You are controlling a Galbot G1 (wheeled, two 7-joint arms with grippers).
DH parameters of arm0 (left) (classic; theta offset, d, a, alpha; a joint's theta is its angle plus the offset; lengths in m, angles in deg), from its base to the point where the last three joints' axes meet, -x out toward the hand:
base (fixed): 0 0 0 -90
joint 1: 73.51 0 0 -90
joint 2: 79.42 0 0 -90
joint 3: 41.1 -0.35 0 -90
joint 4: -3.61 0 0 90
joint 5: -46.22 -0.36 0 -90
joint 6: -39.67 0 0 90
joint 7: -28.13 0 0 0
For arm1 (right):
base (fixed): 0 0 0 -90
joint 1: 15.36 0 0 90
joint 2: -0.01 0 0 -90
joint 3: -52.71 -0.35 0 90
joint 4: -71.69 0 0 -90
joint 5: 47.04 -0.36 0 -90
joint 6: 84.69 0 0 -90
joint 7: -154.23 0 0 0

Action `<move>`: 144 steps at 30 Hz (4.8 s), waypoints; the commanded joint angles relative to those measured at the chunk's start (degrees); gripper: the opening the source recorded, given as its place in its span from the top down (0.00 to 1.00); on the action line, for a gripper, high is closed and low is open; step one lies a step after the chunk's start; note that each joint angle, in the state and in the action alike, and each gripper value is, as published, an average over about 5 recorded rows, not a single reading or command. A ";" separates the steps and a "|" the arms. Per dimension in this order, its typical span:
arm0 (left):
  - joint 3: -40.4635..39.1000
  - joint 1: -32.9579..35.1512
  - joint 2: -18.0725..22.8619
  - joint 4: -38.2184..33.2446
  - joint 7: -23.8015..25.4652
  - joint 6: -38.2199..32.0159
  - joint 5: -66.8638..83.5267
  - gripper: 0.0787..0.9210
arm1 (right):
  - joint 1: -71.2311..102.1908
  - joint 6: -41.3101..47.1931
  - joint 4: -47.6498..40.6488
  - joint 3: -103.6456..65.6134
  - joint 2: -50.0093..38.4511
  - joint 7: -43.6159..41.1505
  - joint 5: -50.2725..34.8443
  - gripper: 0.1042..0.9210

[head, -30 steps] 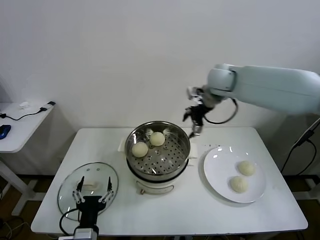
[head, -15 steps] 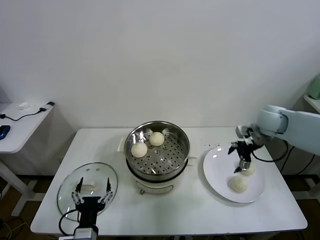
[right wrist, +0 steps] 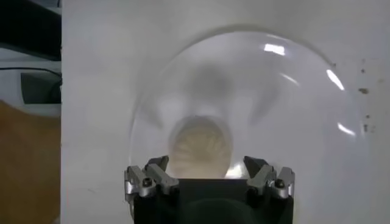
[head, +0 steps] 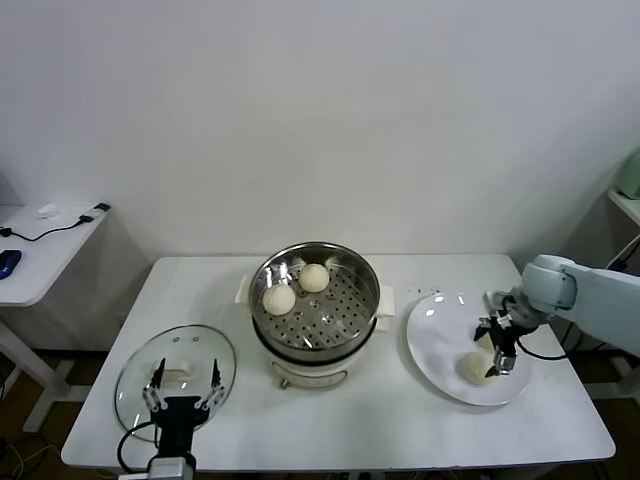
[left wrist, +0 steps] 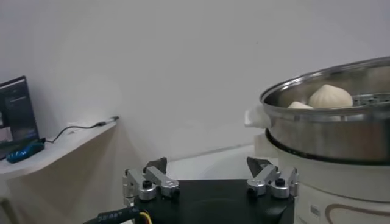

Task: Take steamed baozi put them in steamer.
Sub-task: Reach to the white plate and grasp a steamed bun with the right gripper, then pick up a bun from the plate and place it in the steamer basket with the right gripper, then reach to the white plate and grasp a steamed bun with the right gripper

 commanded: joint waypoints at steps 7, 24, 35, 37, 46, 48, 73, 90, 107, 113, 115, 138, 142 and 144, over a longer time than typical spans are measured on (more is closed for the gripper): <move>-0.50 0.04 -0.03 0.37 -0.16 -0.08 -0.07 0.12 | 7.16 0.53 -2.33 -4.83 0.99 1.81 2.93 0.12; -1.19 0.36 0.13 -0.44 -0.53 -0.26 -0.48 0.12 | -3.56 -1.68 -0.43 -2.48 0.87 -1.79 5.34 0.32; -1.72 0.79 -0.11 -1.26 -0.68 -0.69 -0.81 0.12 | -28.56 -16.46 1.67 -0.61 12.86 -9.30 5.94 0.33; -1.67 0.86 -0.16 -1.47 -0.67 -0.70 -0.85 0.12 | -31.28 -18.84 3.05 -1.10 16.45 -9.85 5.05 0.33; -1.27 0.76 -0.17 -1.76 -0.61 -0.52 -0.75 0.12 | -30.66 -27.70 9.75 -2.42 30.69 -7.56 6.66 0.33; -1.10 0.77 -0.16 -1.69 -0.64 -0.51 -0.67 0.12 | -29.15 -29.73 9.92 -1.68 33.03 -6.60 8.42 0.33; -0.25 0.08 0.03 -0.70 -0.74 -0.23 -0.22 0.12 | -11.72 -37.92 -0.41 1.38 44.39 -2.92 18.81 0.29; -0.70 0.40 0.18 -1.25 -0.62 -0.08 -0.64 0.12 | -18.90 -42.97 -1.92 0.63 40.71 -4.74 9.52 0.12; -1.66 0.78 0.24 -1.79 -0.69 -0.81 -1.13 0.12 | -32.41 -23.93 -12.07 14.97 12.67 -13.23 -12.59 0.12; -1.43 0.79 0.32 -1.71 -0.81 -0.77 -1.00 0.12 | -23.98 -17.57 -10.96 14.97 3.84 -9.44 -5.32 0.12; -1.19 0.81 0.33 -1.59 -0.88 -0.73 -0.91 0.12 | -18.71 -16.68 -11.55 11.23 2.21 -8.92 -2.09 0.12; -0.16 0.37 0.90 0.67 -0.94 -0.08 -1.08 0.12 | 10.42 -16.72 -26.61 -13.79 8.54 -6.40 9.98 0.12; -0.04 0.31 0.68 1.01 -0.96 -0.16 -0.99 0.12 | 11.34 -16.57 -27.79 -15.10 9.74 -5.37 10.66 0.12; 0.00 0.31 0.59 1.11 -0.98 -0.23 -0.92 0.12 | 11.76 -16.50 -28.32 -15.75 10.24 -4.89 11.04 0.12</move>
